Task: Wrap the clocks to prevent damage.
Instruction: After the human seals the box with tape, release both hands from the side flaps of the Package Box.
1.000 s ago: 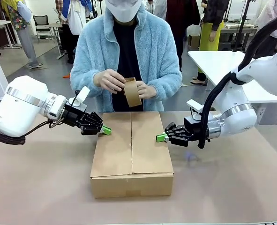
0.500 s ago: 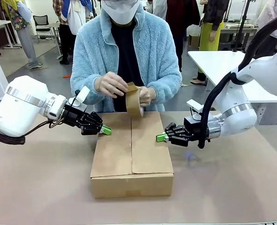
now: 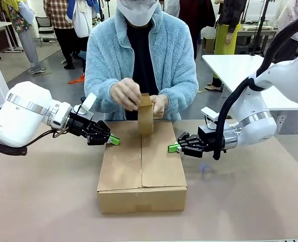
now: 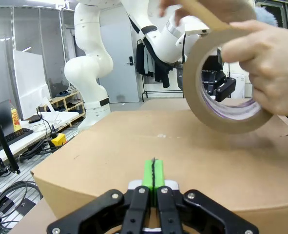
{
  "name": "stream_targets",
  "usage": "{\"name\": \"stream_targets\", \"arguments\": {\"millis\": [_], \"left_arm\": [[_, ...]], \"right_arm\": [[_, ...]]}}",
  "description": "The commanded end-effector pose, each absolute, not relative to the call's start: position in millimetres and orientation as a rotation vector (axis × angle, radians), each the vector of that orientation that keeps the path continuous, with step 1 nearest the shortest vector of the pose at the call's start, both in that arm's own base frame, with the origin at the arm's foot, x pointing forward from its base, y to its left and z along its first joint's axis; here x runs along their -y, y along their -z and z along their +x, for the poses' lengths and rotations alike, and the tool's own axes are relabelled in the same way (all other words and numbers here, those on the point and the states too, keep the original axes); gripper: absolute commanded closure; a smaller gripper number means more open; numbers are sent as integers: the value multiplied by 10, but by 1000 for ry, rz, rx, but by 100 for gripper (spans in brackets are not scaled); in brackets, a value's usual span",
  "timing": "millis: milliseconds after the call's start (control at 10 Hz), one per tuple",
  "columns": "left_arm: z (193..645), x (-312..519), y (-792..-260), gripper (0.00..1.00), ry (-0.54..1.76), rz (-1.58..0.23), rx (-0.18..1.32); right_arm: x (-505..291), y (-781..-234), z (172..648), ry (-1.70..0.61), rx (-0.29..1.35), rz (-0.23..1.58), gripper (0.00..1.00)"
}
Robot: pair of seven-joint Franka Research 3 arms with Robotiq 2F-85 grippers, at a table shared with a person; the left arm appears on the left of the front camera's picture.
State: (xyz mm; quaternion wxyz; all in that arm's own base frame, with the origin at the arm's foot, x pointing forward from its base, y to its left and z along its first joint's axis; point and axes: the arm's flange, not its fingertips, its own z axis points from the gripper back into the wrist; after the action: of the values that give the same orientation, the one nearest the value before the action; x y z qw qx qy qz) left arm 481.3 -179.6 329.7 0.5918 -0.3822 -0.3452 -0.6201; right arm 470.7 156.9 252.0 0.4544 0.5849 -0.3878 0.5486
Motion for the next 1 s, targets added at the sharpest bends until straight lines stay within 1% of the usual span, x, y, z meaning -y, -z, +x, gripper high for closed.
{"name": "stream_targets", "arguments": {"millis": [0, 900], "left_arm": [[4807, 1801, -3254, 100, 1441, -884, 797], [4807, 1801, -3254, 100, 1441, -884, 797]], "right_arm": [[-1579, -2495, 4704, -1339, 959, 1438, 99], [-1579, -2495, 4704, -1339, 959, 1438, 99]]}}
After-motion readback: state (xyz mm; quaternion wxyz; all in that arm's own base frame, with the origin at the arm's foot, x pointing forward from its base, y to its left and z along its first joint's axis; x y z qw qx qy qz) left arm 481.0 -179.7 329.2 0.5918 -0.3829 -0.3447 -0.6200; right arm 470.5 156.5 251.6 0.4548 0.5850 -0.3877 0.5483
